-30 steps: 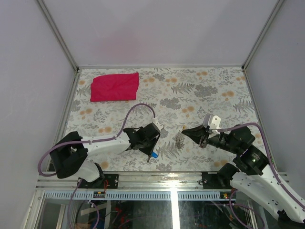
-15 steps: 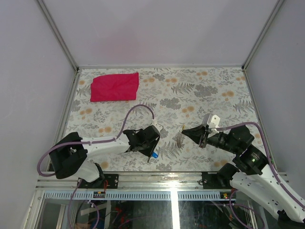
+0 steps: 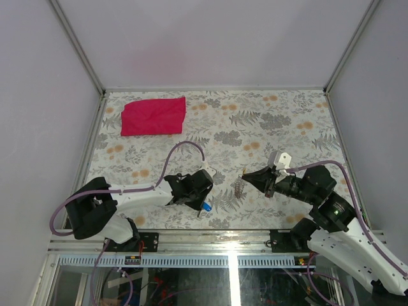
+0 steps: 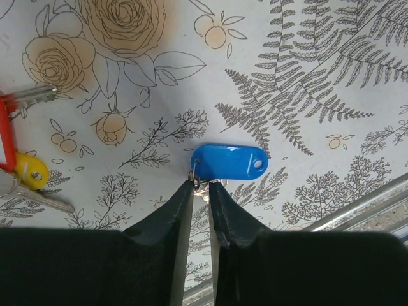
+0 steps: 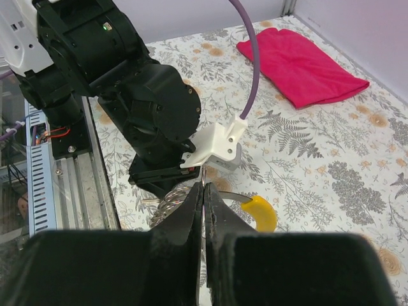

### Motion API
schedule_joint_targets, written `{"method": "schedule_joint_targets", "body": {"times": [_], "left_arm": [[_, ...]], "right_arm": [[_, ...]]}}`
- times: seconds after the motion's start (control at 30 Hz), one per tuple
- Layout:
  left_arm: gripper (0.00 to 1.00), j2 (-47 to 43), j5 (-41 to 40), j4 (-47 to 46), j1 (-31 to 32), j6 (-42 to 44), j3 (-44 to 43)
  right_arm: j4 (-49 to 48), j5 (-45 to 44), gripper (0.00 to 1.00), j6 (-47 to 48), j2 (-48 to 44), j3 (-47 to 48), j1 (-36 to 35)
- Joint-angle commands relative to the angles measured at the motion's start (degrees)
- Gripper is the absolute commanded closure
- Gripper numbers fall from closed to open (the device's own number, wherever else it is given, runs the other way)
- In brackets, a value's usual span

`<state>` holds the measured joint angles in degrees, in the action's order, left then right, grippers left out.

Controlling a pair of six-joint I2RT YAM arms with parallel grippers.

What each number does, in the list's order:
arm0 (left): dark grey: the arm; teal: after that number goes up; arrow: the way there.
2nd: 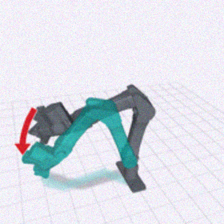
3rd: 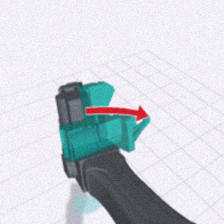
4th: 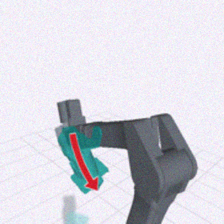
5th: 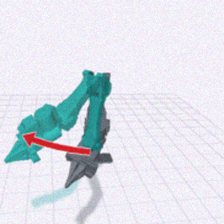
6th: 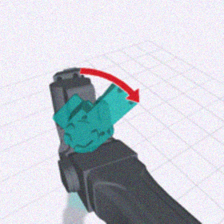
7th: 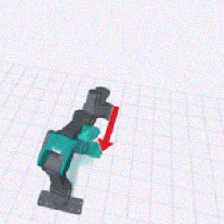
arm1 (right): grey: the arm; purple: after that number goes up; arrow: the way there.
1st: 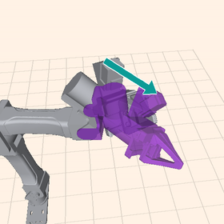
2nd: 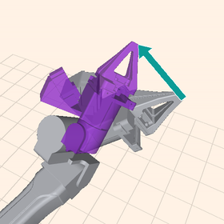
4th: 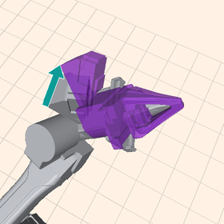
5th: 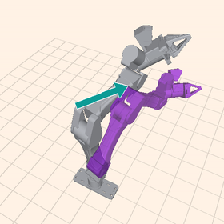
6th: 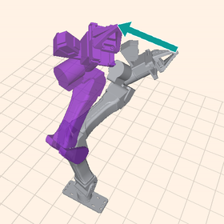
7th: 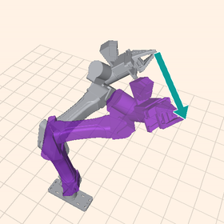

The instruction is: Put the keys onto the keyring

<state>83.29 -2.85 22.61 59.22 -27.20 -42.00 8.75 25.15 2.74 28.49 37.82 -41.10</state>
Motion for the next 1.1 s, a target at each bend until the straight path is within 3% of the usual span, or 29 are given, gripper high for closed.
{"method": "schedule_joint_targets", "body": {"times": [0.0,0.13,0.33,0.47,0.83,1.07], "left_arm": [[0.84,-0.8,-1.23,-3.46,0.39,-0.54,0.36],[0.85,-0.39,-1.37,-3.88,0.35,-0.48,0.17],[0.99,0.22,-1.93,-3.8,0.33,-0.31,-0.24],[1.0,-0.7,-2.6,-3.01,0.35,0.33,-0.79],[1.0,-18.03,0.87,-2.45,0.31,14.19,-3.74],[1.0,-24.33,1.58,-3.18,0.37,22.0,-7.24]], "right_arm": [[-3.63,1.06,1.0,-1.05,0.07,0.19,-0.27],[-3.65,1.13,1.0,-1.3,-0.02,-0.02,-0.27],[-3.69,1.1,1.0,-1.46,-0.09,-0.36,-0.28],[-3.74,0.51,1.0,-1.35,-0.4,-0.43,-0.25],[-0.3,-2.12,1.0,-2.7,0.82,3.31,-0.29],[2.13,6.2,1.0,-1.84,3.04,6.44,-0.29]]}}
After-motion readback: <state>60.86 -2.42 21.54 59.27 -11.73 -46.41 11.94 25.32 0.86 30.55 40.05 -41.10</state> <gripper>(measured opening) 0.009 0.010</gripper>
